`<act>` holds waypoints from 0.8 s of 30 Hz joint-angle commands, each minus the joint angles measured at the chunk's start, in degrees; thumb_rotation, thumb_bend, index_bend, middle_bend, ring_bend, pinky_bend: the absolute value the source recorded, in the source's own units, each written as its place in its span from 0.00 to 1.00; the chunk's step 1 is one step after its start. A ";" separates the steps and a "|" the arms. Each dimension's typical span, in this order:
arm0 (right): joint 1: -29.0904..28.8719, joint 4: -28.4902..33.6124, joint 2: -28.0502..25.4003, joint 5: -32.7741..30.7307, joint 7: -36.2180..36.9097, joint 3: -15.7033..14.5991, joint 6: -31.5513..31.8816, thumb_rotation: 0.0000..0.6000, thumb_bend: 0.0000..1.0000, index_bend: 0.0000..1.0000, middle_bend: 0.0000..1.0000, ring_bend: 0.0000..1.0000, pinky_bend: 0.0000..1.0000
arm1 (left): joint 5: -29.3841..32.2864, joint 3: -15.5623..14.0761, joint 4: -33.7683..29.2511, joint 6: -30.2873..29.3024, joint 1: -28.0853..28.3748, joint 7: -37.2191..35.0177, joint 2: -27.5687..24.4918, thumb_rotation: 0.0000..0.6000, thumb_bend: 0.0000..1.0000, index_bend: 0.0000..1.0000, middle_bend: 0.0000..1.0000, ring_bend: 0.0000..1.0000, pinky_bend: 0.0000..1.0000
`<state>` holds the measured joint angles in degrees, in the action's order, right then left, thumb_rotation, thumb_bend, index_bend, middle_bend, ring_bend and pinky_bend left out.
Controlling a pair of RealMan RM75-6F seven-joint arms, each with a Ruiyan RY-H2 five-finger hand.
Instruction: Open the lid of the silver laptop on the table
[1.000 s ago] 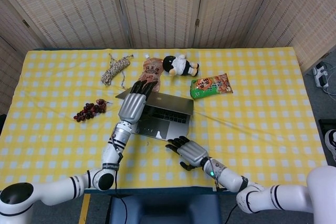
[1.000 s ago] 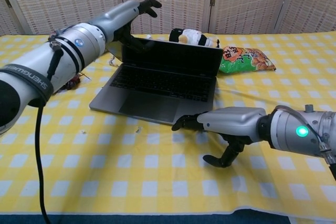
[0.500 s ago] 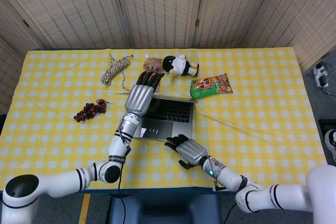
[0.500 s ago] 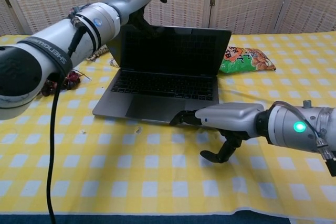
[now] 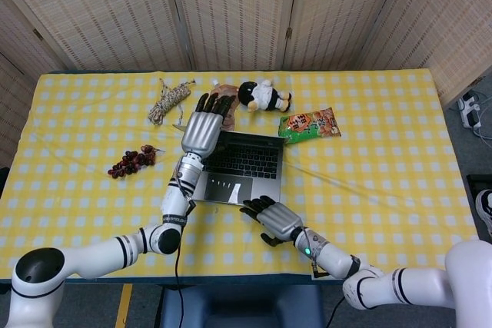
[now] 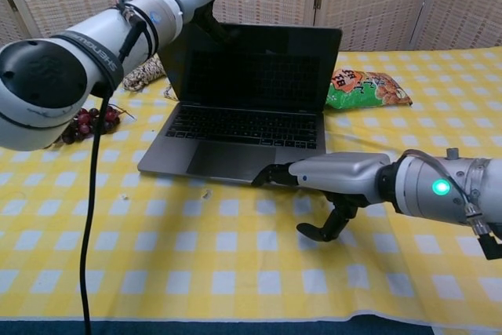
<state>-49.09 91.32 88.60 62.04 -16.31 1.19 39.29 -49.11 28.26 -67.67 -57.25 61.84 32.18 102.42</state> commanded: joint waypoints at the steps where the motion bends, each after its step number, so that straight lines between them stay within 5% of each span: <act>1: -0.07 -0.02 0.01 -0.08 -0.10 -0.09 0.02 1.00 0.55 0.00 0.00 0.00 0.00 | 1.63 0.20 1.28 -0.03 0.44 0.74 -0.29 1.00 0.50 0.02 0.13 0.00 0.00; 24: -0.53 -0.66 0.20 -0.55 0.11 -0.39 0.04 1.00 0.55 0.00 0.00 0.00 0.00 | 12.59 2.06 11.59 1.35 3.56 4.56 -0.87 1.00 0.50 0.01 0.11 0.00 0.00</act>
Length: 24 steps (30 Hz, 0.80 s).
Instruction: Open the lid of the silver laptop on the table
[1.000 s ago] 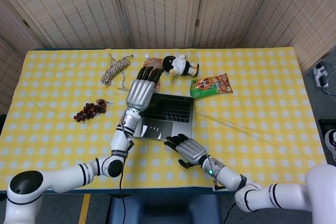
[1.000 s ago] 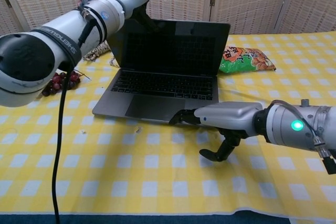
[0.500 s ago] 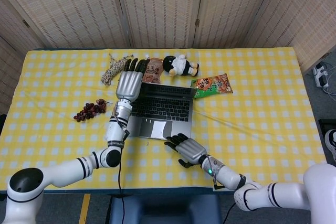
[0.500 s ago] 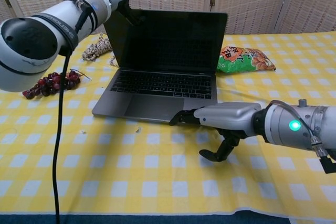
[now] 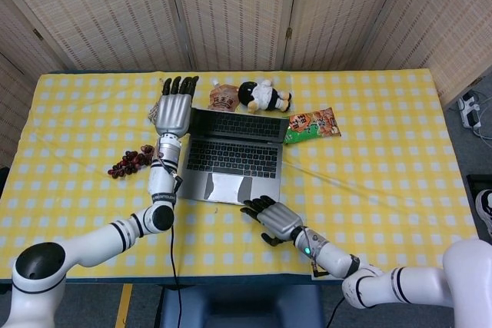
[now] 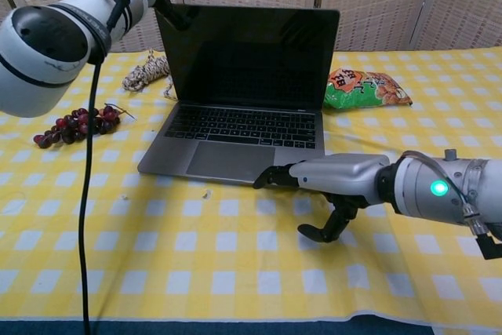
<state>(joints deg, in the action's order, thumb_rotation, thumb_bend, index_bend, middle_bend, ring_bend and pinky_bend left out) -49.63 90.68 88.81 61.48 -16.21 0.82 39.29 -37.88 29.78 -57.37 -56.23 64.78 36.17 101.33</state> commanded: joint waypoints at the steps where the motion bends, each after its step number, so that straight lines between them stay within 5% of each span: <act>1: 0.00 -0.05 -0.01 0.02 0.02 -0.03 0.05 1.00 0.55 0.00 0.00 0.00 0.00 | 1.86 0.68 1.75 0.47 0.75 0.69 0.27 1.00 0.50 0.01 0.11 0.00 0.00; 15: 0.44 1.09 -0.87 0.97 0.84 0.04 1.00 1.00 0.55 0.00 0.00 0.00 0.00 | 3.84 0.49 2.01 0.91 -0.62 -1.47 -1.11 1.00 0.50 0.01 0.11 0.00 0.00; 24: 2.30 3.87 -4.45 4.63 3.99 0.08 3.15 1.00 0.55 0.00 0.00 0.01 0.00 | -5.11 -5.75 -9.22 -2.23 -8.04 -7.24 -7.27 1.00 0.50 0.00 0.11 0.00 0.00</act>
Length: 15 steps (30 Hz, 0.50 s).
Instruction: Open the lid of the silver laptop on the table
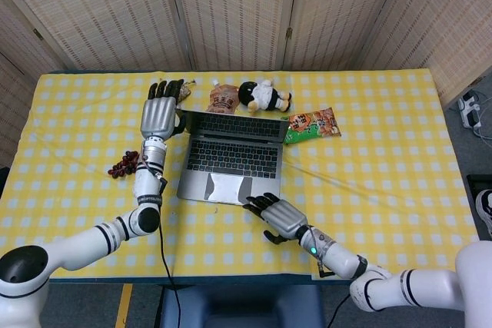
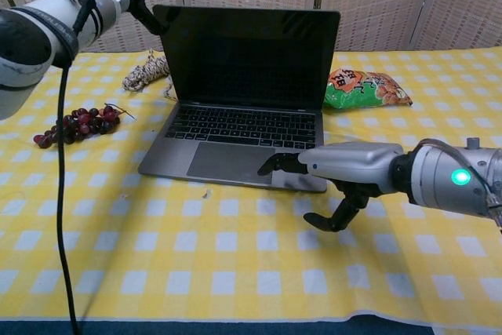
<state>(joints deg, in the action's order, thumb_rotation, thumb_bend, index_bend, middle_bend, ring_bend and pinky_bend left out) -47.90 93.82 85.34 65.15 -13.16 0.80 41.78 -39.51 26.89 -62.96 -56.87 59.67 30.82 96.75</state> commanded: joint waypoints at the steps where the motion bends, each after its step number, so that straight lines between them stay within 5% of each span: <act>1: 0.78 1.00 -1.40 1.39 1.30 0.12 0.91 1.00 0.55 0.00 0.00 0.01 0.00 | -4.30 -3.45 -4.56 -1.98 -3.66 -2.34 -3.34 1.00 0.50 0.01 0.11 0.00 0.00; 15: 5.92 7.01 -11.78 9.60 6.52 -1.13 7.49 1.00 0.55 0.00 0.00 0.01 0.00 | -14.08 -9.86 -16.93 -10.48 -15.66 -10.03 -13.23 1.00 0.50 0.01 0.11 0.00 0.00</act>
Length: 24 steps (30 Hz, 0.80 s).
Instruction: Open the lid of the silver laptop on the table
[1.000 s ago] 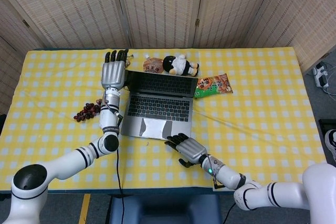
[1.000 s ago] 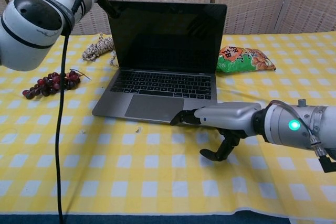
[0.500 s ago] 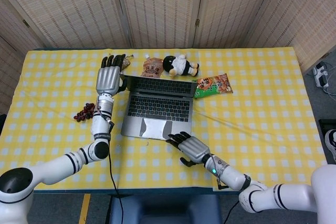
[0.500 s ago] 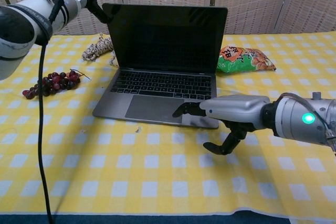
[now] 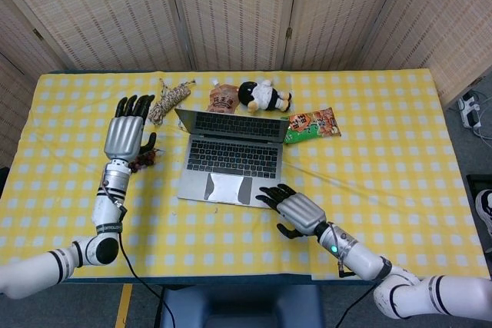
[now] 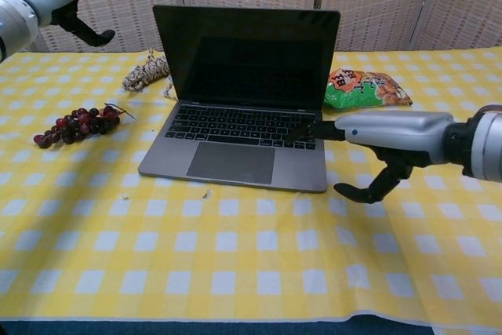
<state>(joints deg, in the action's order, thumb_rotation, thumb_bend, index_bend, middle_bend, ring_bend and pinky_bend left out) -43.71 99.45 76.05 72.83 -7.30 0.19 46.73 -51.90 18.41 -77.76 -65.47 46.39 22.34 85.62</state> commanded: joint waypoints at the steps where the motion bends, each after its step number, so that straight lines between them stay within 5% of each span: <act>1: 2.63 1.81 -3.60 2.64 0.36 -0.78 4.03 1.00 0.55 0.00 0.00 0.01 0.00 | -2.22 -1.83 -3.00 -2.45 -3.41 -2.14 -3.01 1.00 0.50 0.01 0.11 0.00 0.00; 12: 13.46 4.16 -13.27 7.54 -0.92 -3.72 19.52 1.00 0.55 0.00 0.00 0.03 0.00 | -9.46 -7.06 -9.30 -9.85 -13.70 -8.06 -10.40 1.00 0.50 0.03 0.11 0.00 0.00; 24: 26.89 -3.96 -15.96 13.72 8.73 -5.26 36.90 1.00 0.55 0.00 0.00 0.01 0.00 | -19.42 -14.04 -14.83 -22.48 -26.83 -12.08 -16.47 1.00 0.50 0.05 0.11 0.00 0.00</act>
<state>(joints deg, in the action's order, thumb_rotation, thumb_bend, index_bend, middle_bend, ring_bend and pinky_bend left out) -19.06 97.42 60.52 85.09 -0.61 -4.62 81.32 -70.32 5.56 -91.21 -85.86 21.47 10.68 70.13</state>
